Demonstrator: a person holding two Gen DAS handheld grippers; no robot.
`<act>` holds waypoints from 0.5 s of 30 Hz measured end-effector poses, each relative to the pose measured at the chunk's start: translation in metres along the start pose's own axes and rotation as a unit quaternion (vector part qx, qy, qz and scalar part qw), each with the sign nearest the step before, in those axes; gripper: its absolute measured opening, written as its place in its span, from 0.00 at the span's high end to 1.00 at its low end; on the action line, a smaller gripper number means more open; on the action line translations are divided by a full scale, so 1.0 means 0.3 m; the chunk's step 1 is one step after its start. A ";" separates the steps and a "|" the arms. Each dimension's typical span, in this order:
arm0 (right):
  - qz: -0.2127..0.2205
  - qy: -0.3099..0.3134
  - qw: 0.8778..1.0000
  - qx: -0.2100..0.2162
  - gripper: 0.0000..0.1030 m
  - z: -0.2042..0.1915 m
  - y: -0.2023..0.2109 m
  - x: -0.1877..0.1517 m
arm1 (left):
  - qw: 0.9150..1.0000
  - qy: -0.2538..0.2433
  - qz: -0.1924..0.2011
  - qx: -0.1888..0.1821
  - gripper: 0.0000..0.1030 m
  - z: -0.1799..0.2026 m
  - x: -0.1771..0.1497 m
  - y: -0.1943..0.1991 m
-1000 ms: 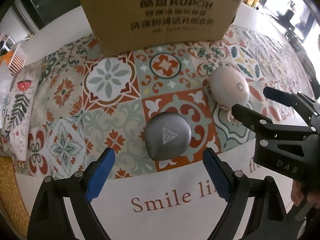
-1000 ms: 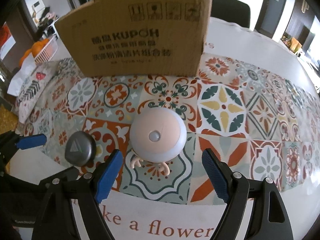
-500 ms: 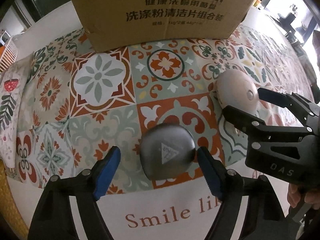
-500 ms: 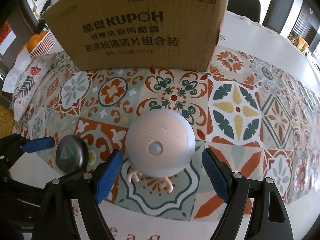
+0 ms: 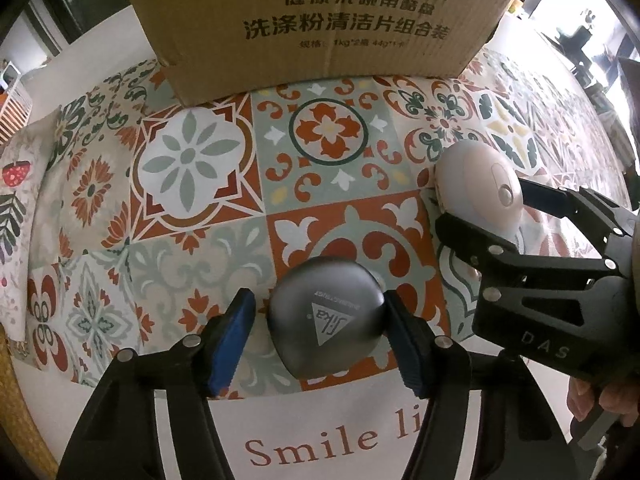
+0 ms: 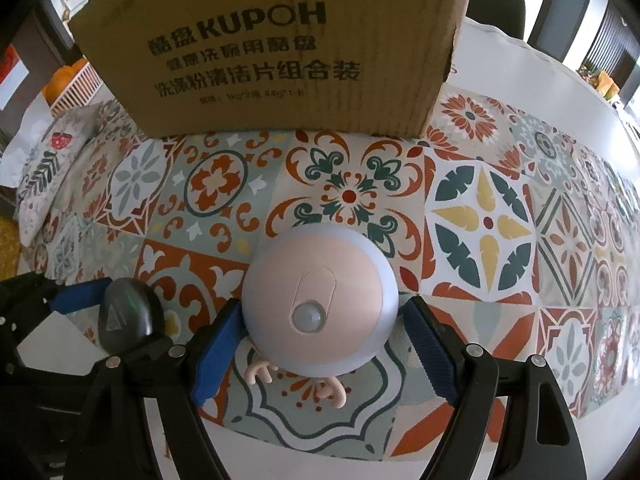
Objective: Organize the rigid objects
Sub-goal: 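Grasp the grey triangle-logo puck with the left tool while the right tool grasps the pink lamp, then lift the puck and pink lamp and carry both over the box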
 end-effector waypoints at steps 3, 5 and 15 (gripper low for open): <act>0.007 0.003 1.000 -0.003 0.25 -0.003 -0.006 -0.002 | 1.000 0.006 0.004 0.002 0.44 0.001 0.000 -0.001; 0.009 0.000 1.000 -0.006 0.27 -0.005 -0.003 -0.011 | 1.000 0.011 0.005 0.002 0.46 -0.005 -0.002 0.003; 0.011 -0.024 1.000 -0.016 0.28 0.010 0.037 -0.058 | 1.000 0.019 0.010 0.002 0.46 -0.025 -0.022 0.012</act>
Point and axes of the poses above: each gripper's, at about its wrist camera, not at the fingertips, and y roughly against the way its jaws point, z to its right, x to its top, the point moved 10 cm from there along -y, roughly the way its jaws point, and after that the axes turned 1 degree about -y, right-handed, at the moved point
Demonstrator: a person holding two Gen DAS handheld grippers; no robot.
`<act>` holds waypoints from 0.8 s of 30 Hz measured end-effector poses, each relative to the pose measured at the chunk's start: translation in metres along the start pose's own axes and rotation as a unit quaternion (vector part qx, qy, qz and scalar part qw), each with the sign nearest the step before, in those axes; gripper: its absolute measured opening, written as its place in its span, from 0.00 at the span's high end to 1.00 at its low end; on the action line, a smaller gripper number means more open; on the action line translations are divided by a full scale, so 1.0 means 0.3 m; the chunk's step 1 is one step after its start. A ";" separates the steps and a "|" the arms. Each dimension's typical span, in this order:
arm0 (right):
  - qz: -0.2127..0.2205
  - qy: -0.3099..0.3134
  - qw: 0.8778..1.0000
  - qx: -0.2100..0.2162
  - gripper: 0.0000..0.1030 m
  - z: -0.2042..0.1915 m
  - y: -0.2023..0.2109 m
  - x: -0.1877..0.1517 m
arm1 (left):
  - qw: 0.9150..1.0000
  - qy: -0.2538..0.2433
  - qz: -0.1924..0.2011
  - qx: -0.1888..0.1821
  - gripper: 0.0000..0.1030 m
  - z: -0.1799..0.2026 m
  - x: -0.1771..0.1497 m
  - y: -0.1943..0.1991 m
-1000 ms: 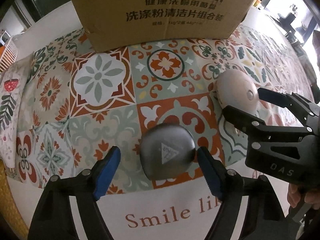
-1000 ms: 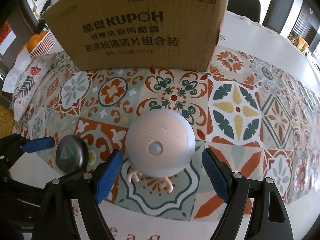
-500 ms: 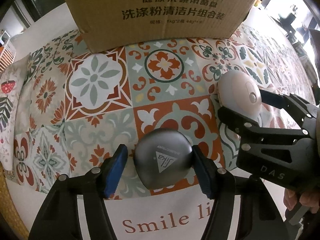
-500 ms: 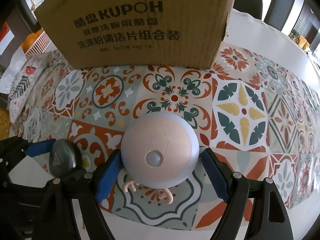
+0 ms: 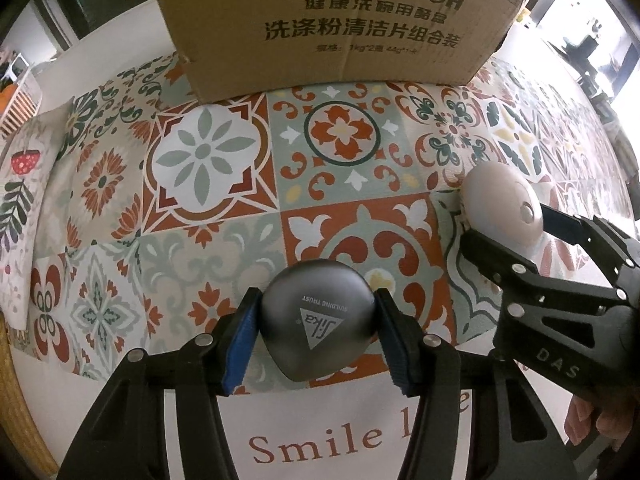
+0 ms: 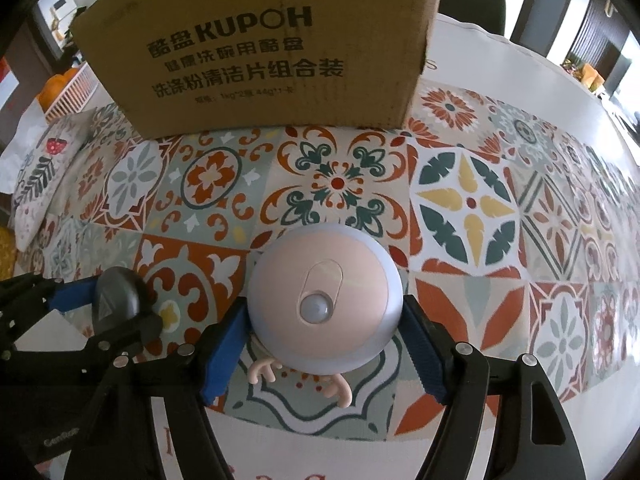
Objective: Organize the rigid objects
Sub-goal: 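Lift the puck and pink lamp and carry both over the box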
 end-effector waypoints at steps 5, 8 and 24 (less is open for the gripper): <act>0.002 -0.006 1.000 0.000 0.28 -0.008 0.035 -0.029 | 1.000 0.007 0.010 -0.001 0.46 -0.016 -0.023 0.029; 0.006 -0.012 1.000 -0.001 0.28 -0.004 0.074 -0.052 | 1.000 0.009 0.017 -0.002 0.46 -0.023 -0.035 0.054; 0.040 -0.037 0.999 0.000 0.28 0.004 0.212 -0.018 | 0.997 0.014 0.078 0.013 0.46 -0.044 -0.012 0.249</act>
Point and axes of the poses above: each gripper's, at about its wrist camera, not at the fingertips, and y roughly against the way its jaws point, z to its right, x to its top, the point moved 10 cm from there along -y, roughly the way its jaws point, and after that the axes turned 1 degree about -y, right-handed, at the moved point
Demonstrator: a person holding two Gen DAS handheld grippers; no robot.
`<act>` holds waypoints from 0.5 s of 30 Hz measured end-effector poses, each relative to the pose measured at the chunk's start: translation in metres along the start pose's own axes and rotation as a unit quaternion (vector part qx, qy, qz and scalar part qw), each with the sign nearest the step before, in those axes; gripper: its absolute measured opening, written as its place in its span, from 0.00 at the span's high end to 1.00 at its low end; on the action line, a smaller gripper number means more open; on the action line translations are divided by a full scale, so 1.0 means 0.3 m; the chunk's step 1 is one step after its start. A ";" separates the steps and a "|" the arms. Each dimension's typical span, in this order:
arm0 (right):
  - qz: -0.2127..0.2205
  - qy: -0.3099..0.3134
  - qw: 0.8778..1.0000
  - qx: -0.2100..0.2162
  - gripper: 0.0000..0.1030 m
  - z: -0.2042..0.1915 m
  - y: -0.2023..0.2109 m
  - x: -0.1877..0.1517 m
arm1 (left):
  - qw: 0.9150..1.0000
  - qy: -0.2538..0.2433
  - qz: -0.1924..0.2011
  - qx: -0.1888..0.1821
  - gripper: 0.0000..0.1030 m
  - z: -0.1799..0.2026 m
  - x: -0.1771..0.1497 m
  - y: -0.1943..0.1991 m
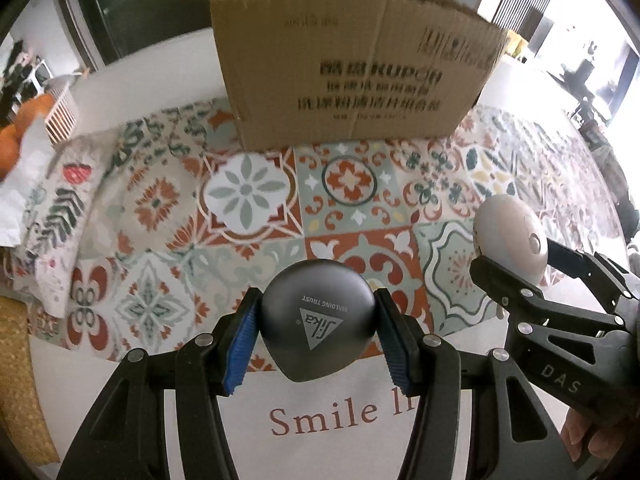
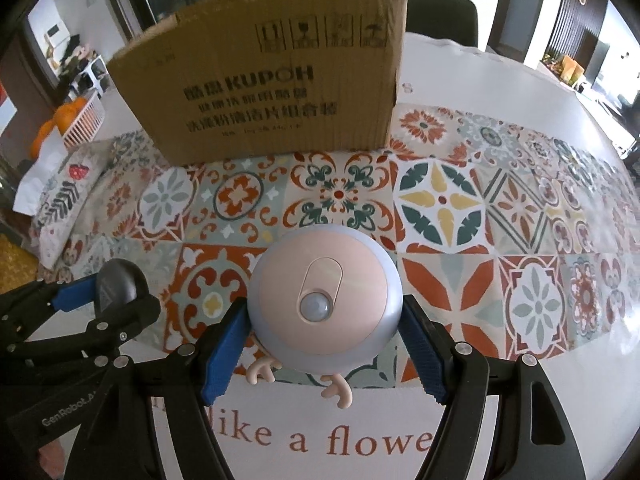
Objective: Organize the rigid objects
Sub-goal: 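Lift the puck and pink lamp and carry both over the box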
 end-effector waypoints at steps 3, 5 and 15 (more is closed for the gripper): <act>0.007 -0.007 1.000 -0.001 0.28 -0.011 0.025 0.021 | 1.000 0.000 0.020 0.006 0.46 0.013 0.035 0.042; 0.016 -0.012 1.000 -0.001 0.28 -0.012 0.048 0.037 | 0.999 0.000 0.032 0.009 0.46 0.012 0.049 0.073; 0.064 -0.008 0.998 0.000 0.28 -0.041 0.180 0.116 | 0.997 0.007 0.078 0.000 0.46 0.008 0.139 0.190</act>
Point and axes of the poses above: each gripper's, at about its wrist camera, not at the fingertips, and y roughly against the way its jaws point, z to its right, x to its top, the point moved 10 cm from there along -y, roughly the way its jaws point, and after that the axes turned 1 degree about -y, right-handed, at the moved point
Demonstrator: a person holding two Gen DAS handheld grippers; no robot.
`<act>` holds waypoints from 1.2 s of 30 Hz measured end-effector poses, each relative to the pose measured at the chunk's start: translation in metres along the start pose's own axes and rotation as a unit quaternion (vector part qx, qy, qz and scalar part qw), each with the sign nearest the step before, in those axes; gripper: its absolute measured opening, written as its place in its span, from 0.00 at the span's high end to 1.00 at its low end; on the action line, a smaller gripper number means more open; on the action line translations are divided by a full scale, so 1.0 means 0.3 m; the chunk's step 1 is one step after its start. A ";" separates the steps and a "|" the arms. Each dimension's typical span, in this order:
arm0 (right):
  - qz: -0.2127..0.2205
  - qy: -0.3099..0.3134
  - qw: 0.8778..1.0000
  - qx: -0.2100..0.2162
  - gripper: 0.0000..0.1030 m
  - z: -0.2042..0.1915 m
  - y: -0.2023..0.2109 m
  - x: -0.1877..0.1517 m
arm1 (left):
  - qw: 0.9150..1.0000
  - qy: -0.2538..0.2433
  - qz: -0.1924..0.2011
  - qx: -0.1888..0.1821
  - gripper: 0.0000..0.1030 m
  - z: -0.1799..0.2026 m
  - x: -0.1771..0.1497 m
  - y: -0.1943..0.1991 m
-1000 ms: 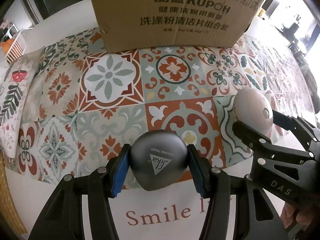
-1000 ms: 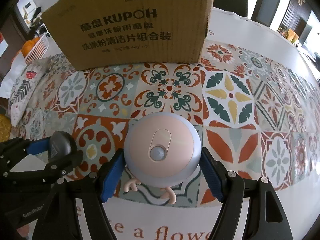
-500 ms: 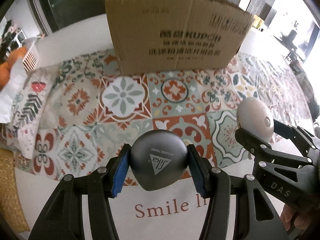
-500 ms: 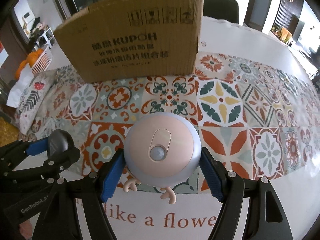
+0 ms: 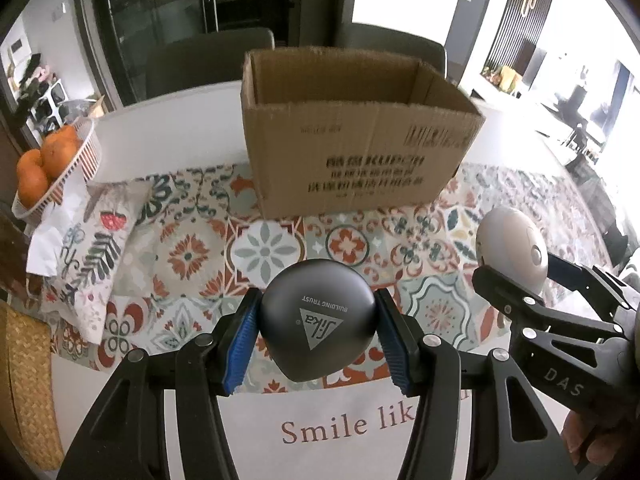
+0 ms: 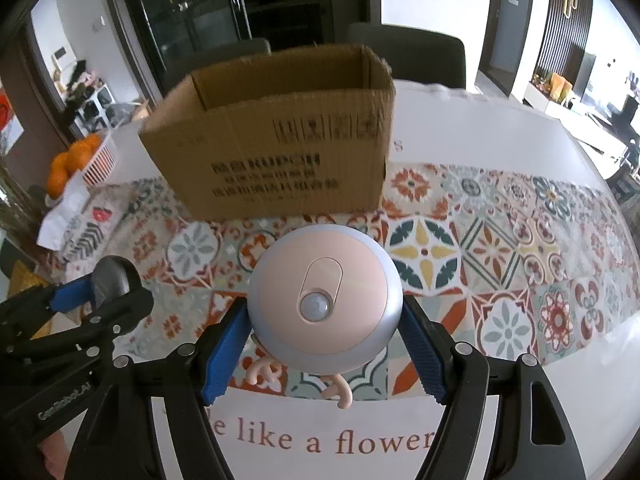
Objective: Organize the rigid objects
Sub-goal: 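Lift the puck and pink lamp and carry both over the box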
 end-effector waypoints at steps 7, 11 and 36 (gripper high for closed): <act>0.035 0.000 0.999 0.008 0.28 -0.018 0.084 0.072 | 0.999 -0.001 0.041 -0.002 0.46 -0.006 0.081 0.086; 0.058 0.003 0.998 0.008 0.28 -0.027 0.131 0.115 | 0.998 -0.001 0.062 -0.002 0.46 -0.011 0.125 0.132; 0.165 0.026 0.986 0.006 0.28 -0.082 0.347 0.383 | 0.988 -0.011 0.157 0.008 0.46 -0.028 0.400 0.323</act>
Point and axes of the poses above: each gripper's, at about its wrist camera, not at the fingertips, and y roughly against the way its jaws point, z to its right, x to its top, the point moved 10 cm from there along -y, roughly the way its jaws point, and after that the axes turned 1 degree about -y, right-handed, at the moved point
